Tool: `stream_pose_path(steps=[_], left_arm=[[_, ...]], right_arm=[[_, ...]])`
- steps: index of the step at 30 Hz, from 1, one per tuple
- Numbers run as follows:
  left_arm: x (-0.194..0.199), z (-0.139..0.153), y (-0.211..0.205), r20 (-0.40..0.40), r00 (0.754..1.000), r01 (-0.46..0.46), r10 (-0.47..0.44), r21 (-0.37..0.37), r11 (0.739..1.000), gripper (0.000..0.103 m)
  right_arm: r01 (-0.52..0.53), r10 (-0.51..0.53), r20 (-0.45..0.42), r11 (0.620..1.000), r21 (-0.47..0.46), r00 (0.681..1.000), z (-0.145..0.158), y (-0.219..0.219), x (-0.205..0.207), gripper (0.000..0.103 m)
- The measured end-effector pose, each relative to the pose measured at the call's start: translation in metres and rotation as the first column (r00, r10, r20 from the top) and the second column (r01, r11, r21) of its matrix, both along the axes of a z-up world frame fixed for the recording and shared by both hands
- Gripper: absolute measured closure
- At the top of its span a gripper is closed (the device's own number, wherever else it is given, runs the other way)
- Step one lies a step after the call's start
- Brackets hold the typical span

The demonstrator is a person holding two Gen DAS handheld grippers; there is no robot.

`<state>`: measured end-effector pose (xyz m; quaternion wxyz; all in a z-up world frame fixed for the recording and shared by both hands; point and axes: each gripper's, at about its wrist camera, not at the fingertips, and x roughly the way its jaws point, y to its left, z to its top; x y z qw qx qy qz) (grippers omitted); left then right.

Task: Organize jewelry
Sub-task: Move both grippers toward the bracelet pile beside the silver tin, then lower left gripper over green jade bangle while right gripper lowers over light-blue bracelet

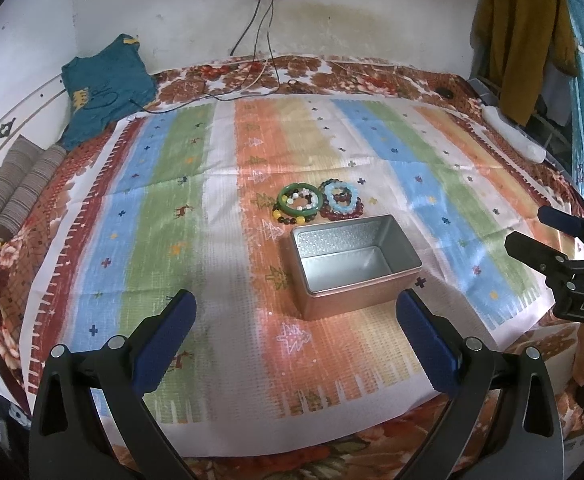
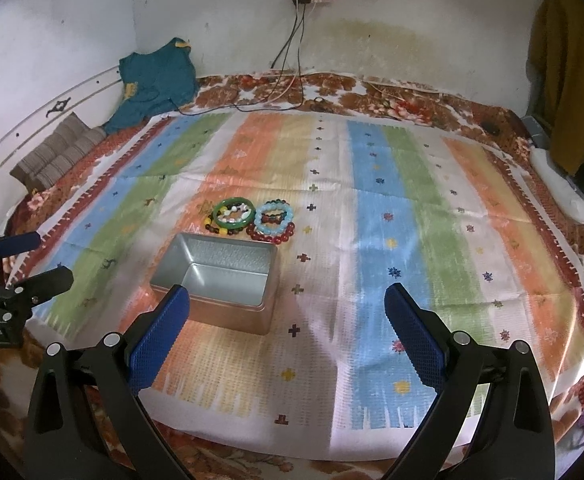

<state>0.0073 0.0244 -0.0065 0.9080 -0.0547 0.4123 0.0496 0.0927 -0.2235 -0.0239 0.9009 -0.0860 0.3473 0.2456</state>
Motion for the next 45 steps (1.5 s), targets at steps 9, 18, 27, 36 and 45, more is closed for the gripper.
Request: stream_pose_path(steps=[9, 18, 27, 36, 45], left_arm=[[0.013, -0.003, -0.003, -0.008, 0.999, -0.034, 0.035, 0.078, 0.996, 0.006], [0.035, 0.0, -0.003, -0.021, 1.0, -0.013, 0.016, 0.13, 0.991, 0.006], [0.063, -0.004, 0.009, -0.049, 0.997, -0.047, 0.052, 0.09, 0.995, 0.006], [0.084, -0.009, 0.02, -0.08, 0.994, -0.063, 0.07, 0.077, 0.995, 0.006], [0.109, -0.018, 0.028, -0.123, 0.989, -0.079, 0.087, 0.072, 0.994, 0.006]], right_arm=[[-0.003, 0.002, -0.019, 1.0, -0.026, 1.0, -0.004, 0.011, 0.013, 0.004], [0.007, -0.008, -0.005, 0.999, -0.052, 1.0, -0.002, 0.017, 0.029, 0.004], [0.013, -0.016, -0.045, 0.998, -0.064, 0.999, -0.007, 0.026, 0.05, 0.004], [0.005, -0.01, -0.072, 0.997, -0.076, 0.997, -0.011, 0.036, 0.068, 0.004], [0.014, -0.024, -0.113, 0.996, -0.088, 0.993, -0.019, 0.046, 0.095, 0.004]])
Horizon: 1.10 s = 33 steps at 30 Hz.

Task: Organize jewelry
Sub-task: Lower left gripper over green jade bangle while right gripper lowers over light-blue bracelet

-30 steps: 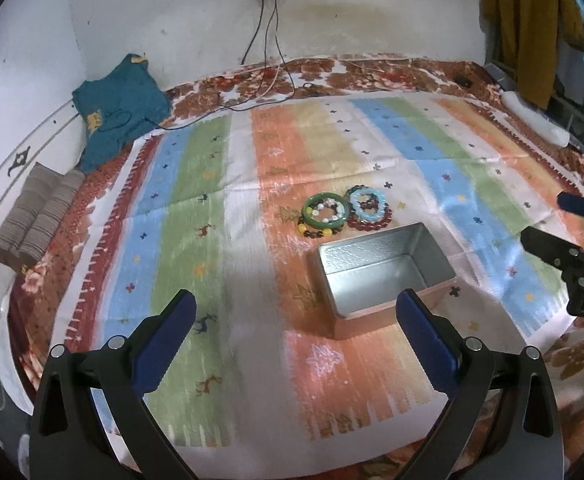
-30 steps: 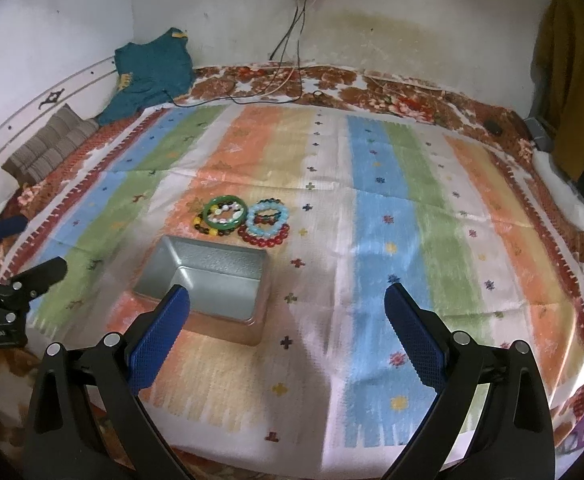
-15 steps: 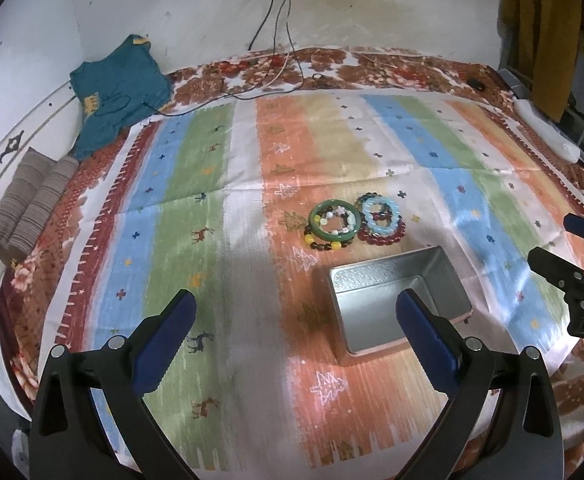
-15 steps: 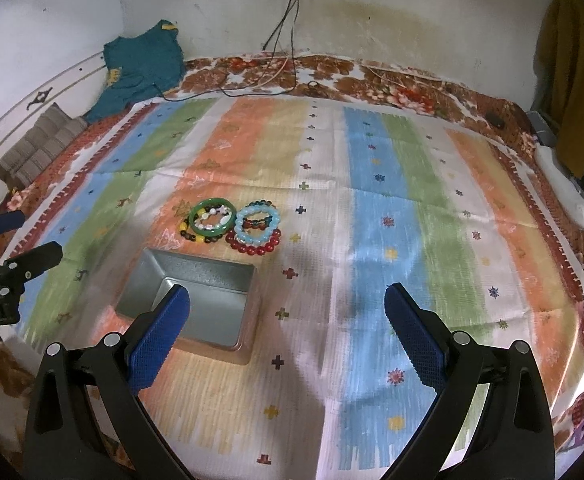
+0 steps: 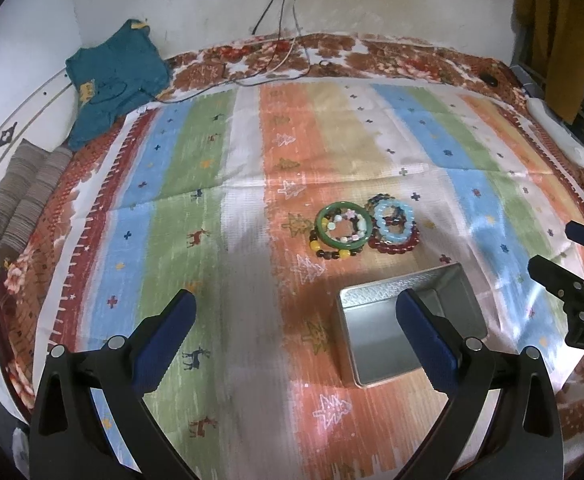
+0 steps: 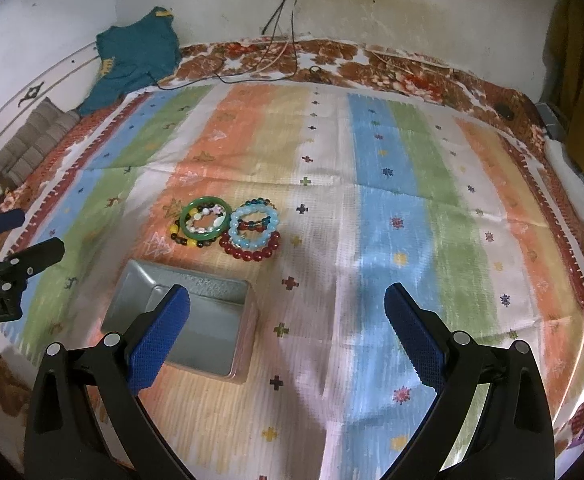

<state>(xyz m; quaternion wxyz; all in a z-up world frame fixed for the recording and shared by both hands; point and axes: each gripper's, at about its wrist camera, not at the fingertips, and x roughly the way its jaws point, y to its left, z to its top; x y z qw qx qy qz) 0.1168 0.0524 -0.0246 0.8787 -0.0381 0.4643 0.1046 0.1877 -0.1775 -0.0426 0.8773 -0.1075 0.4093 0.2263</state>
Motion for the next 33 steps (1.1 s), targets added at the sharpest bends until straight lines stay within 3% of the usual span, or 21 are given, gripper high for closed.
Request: stream_pose_path(steps=[24, 33], left_arm=[[0.07, -0.022, 0.018, -0.05, 0.999, -0.02, 0.019, -0.018, 1.0, 0.006], [0.099, -0.048, 0.029, -0.098, 0.995, -0.03, 0.028, -0.021, 0.999, 0.006]], right_arm=[[0.026, -0.031, -0.11, 0.999, -0.041, 0.993, -0.036, 0.027, 0.063, 0.004], [0.033, -0.044, -0.141, 0.997, -0.075, 0.989, -0.055, 0.041, 0.088, 0.004]])
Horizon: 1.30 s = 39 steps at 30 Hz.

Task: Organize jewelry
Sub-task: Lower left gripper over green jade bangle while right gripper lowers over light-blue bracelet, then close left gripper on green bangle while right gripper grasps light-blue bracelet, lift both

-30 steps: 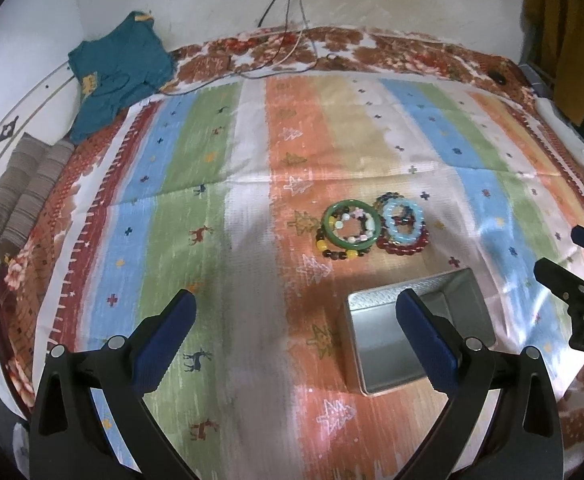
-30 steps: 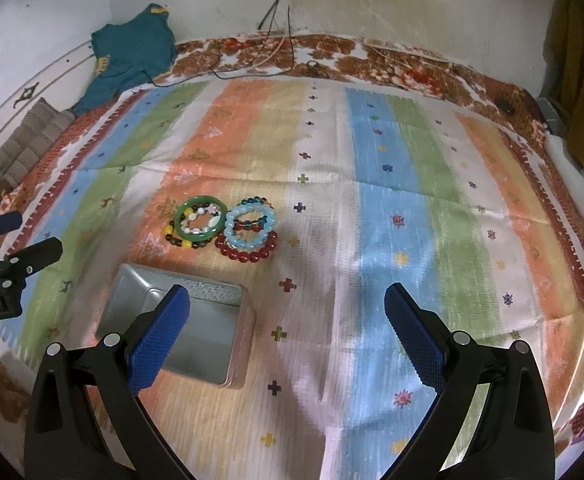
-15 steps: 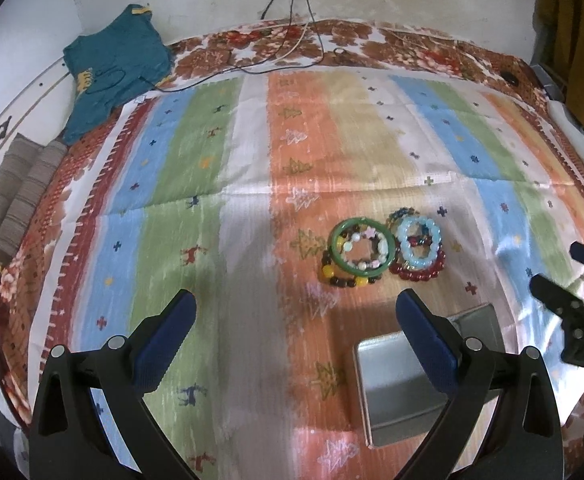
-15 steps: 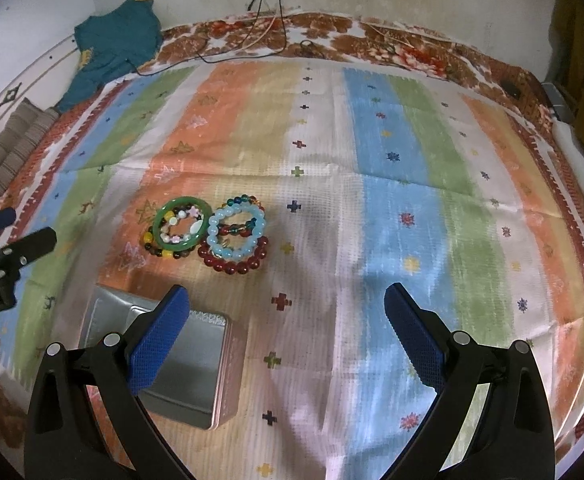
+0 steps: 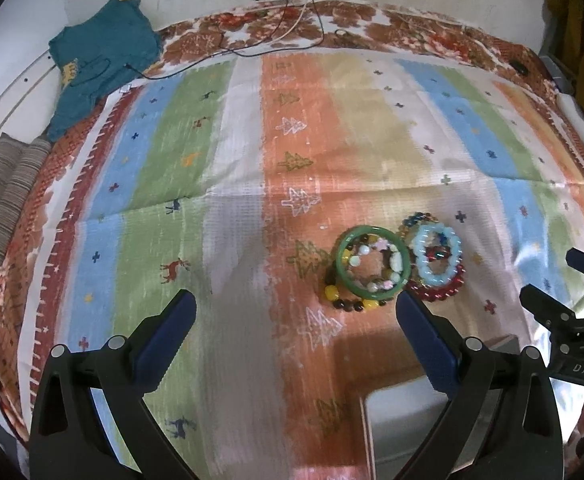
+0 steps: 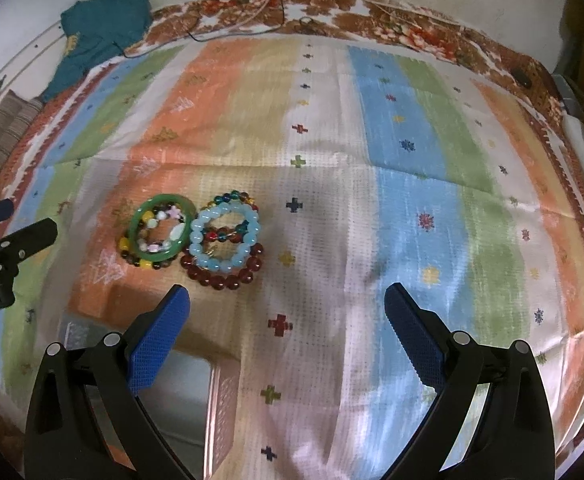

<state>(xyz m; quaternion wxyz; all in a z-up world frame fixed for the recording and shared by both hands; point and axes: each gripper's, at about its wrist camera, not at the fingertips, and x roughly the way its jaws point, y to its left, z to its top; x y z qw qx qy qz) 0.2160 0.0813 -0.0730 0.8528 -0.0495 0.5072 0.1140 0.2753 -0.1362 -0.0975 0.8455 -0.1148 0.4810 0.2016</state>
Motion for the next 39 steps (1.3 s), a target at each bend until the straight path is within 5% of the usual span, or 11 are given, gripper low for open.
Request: stream_pose_path(steps=[13, 30, 33, 37, 39], left_arm=[[0.026, -0.031, 0.003, -0.059, 0.998, 0.033, -0.035, -0.035, 0.999, 0.007], [0.054, -0.062, 0.008, -0.111, 0.993, 0.034, -0.04, -0.054, 0.998, 0.028], [0.058, -0.065, 0.011, -0.114, 0.993, 0.029, -0.038, -0.075, 0.997, 0.032], [0.064, -0.069, 0.008, -0.118, 0.991, 0.052, -0.062, -0.09, 0.995, 0.034], [0.067, -0.072, 0.006, -0.124, 0.989, 0.063, -0.074, -0.091, 0.994, 0.042]], right_arm=[[-0.006, 0.005, -0.034, 0.999, -0.043, 0.999, -0.019, 0.015, 0.021, 0.004], [0.014, -0.018, -0.071, 0.998, -0.06, 0.997, -0.039, 0.033, 0.049, 0.005], [0.009, -0.014, -0.084, 0.998, -0.063, 0.996, -0.043, 0.036, 0.052, 0.015], [0.007, -0.014, -0.098, 0.998, -0.067, 0.995, -0.048, 0.04, 0.056, 0.015], [0.009, -0.016, -0.106, 0.998, -0.069, 0.994, -0.052, 0.041, 0.059, 0.015]])
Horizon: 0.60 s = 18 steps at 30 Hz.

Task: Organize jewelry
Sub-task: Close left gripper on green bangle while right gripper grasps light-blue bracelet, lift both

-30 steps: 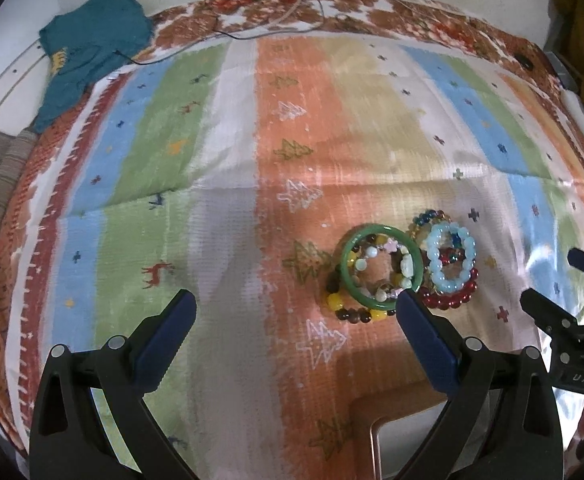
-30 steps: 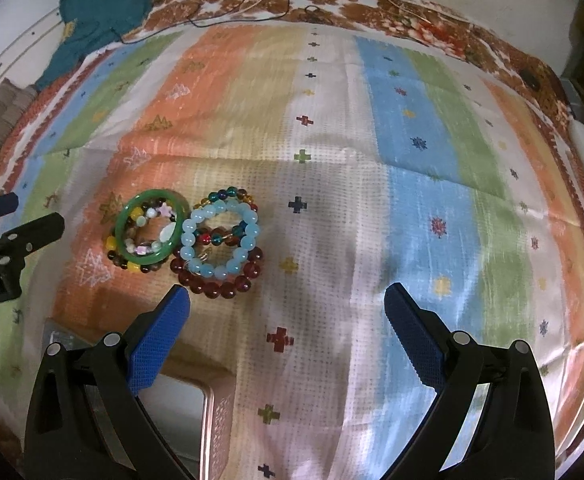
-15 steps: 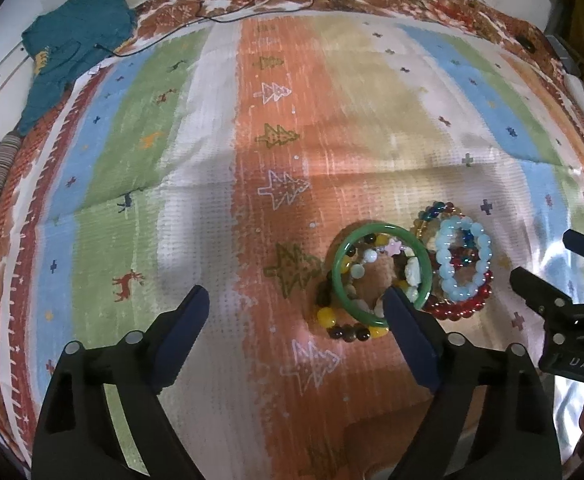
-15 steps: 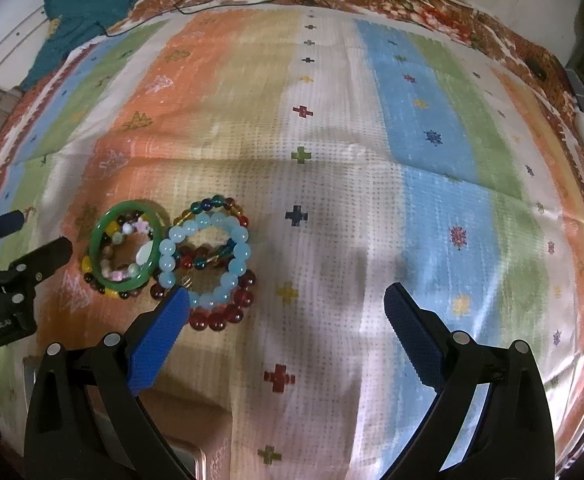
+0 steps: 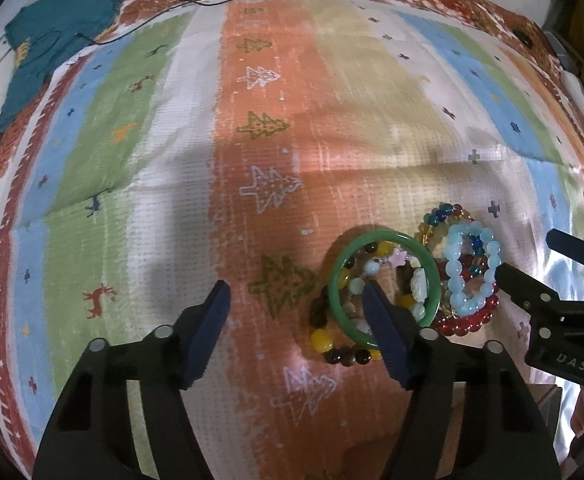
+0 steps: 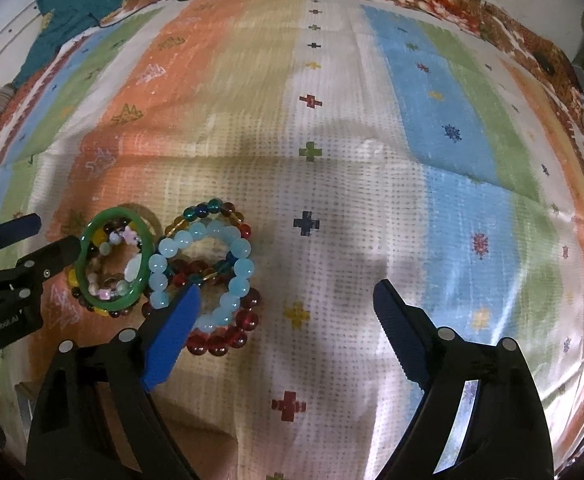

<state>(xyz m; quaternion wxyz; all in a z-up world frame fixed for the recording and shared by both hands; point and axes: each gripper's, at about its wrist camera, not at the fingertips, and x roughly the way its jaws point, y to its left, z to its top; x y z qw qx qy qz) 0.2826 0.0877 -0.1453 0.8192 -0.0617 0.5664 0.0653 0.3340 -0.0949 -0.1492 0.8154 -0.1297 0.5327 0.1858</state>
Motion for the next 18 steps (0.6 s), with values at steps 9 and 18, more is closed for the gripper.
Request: stream_pose_path(steps=[9, 18], left_arm=[[0.006, -0.015, -0.007, -0.032, 0.998, 0.044, -0.045, -0.02, 0.999, 0.078], [0.007, -0.014, -0.017, -0.03, 0.998, 0.063, -0.063, 0.02, 0.998, 0.096]], right_arm=[[-0.036, 0.036, -0.032, 0.999, 0.009, 0.999, -0.009, 0.01, 0.005, 0.051], [-0.085, 0.088, -0.062, 0.995, 0.05, 0.994, -0.013, 0.021, 0.0, 0.085]])
